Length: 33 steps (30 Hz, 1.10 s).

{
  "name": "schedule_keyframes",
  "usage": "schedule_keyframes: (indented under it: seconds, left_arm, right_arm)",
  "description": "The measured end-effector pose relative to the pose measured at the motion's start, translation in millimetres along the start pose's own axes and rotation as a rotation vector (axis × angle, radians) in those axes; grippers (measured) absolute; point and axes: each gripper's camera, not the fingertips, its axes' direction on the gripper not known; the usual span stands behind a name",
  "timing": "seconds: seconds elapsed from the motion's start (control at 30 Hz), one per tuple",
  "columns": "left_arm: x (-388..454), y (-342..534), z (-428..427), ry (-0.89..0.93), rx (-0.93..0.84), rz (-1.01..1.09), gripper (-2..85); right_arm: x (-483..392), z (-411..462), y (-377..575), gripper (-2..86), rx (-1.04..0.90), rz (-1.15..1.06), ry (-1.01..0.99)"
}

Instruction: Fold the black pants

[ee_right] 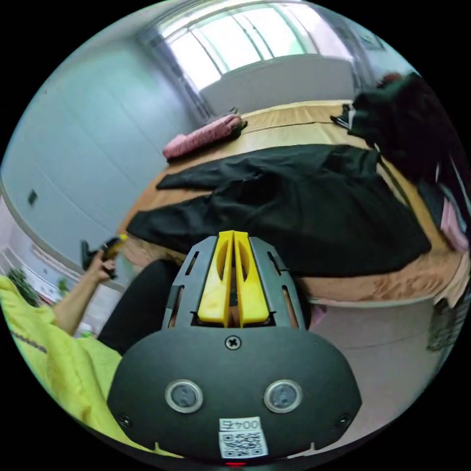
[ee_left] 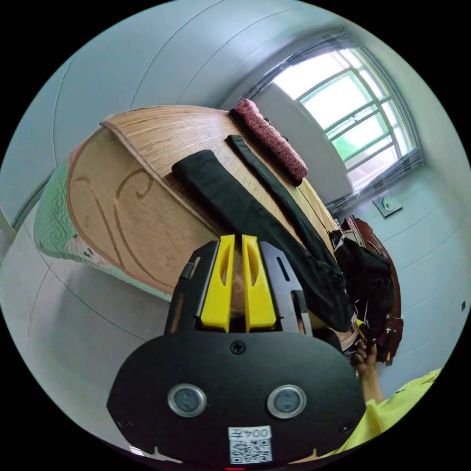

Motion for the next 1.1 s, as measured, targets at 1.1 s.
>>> schedule_keyframes:
  seconds: [1.1]
  left_arm:
    - [-83.5,-67.8,-39.4,0.214,-0.144,-0.133,11.2]
  right_arm:
    - [-521.7,303.5,-70.5,8.8,-0.128,-0.867,-0.071]
